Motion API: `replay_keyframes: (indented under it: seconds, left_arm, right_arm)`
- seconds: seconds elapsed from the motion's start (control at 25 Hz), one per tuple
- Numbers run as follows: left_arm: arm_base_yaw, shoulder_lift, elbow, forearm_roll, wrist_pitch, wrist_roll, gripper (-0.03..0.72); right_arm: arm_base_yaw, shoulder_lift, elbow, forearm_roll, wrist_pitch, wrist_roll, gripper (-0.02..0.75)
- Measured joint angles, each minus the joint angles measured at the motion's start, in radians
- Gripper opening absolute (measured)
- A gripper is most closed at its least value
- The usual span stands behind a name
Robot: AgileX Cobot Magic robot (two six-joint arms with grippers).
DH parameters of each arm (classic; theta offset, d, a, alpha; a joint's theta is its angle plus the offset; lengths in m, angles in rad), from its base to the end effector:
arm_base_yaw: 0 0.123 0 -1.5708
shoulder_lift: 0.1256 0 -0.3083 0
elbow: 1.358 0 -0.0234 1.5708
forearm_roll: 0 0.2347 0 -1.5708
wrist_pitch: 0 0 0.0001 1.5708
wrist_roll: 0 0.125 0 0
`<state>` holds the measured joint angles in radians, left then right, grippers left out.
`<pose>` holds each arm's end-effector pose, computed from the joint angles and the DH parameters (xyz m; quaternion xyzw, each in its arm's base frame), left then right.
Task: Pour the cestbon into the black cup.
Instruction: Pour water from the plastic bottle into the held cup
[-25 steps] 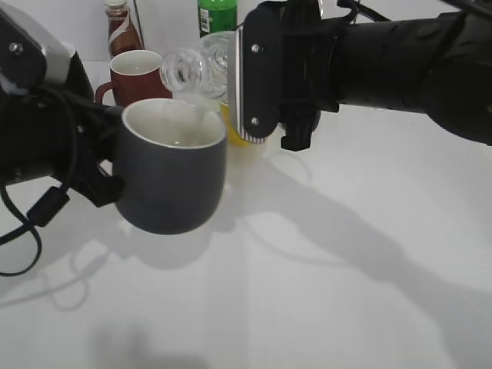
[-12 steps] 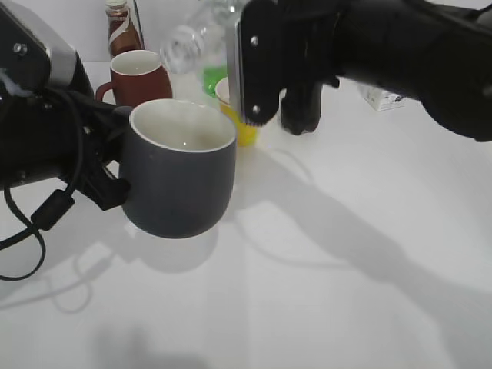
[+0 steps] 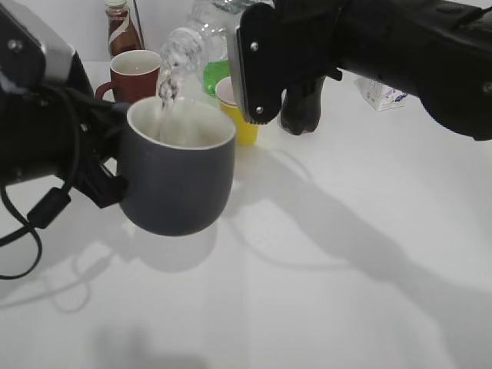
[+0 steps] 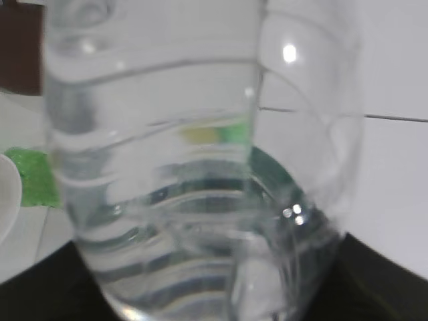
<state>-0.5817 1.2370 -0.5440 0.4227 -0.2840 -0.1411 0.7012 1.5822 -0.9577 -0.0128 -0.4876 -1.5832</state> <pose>0.2088 -0.1545 0.2681 0.3663 0.7308 -0.1366 0.5595 0.2903 0.2461 0.3221 -0.6615 0.2955 -0.2958 0.6226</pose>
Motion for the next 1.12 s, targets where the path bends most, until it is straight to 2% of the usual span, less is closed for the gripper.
replay_keyframes:
  seconds: [0.36, 0.88, 1.0, 1.12]
  left_arm:
    - [0.000, -0.028, 0.000, 0.000, 0.000, 0.000, 0.042]
    - [0.000, -0.028, 0.000, 0.002, 0.002, 0.001, 0.042]
    - [0.004, -0.028, 0.000, 0.002, 0.002, 0.001, 0.042]
    - [0.024, -0.028, 0.000, 0.005, 0.001, 0.001, 0.042]
  right_arm:
    - [0.000, 0.000, 0.000, 0.003, -0.081, -0.050, 0.460]
    - [0.000, 0.000, -0.001, 0.033, -0.093, -0.085, 0.460]
    - [0.000, 0.000, -0.002, 0.035, -0.043, -0.020, 0.460]
    - [0.000, 0.000, -0.003, 0.035, 0.045, 0.135, 0.460]
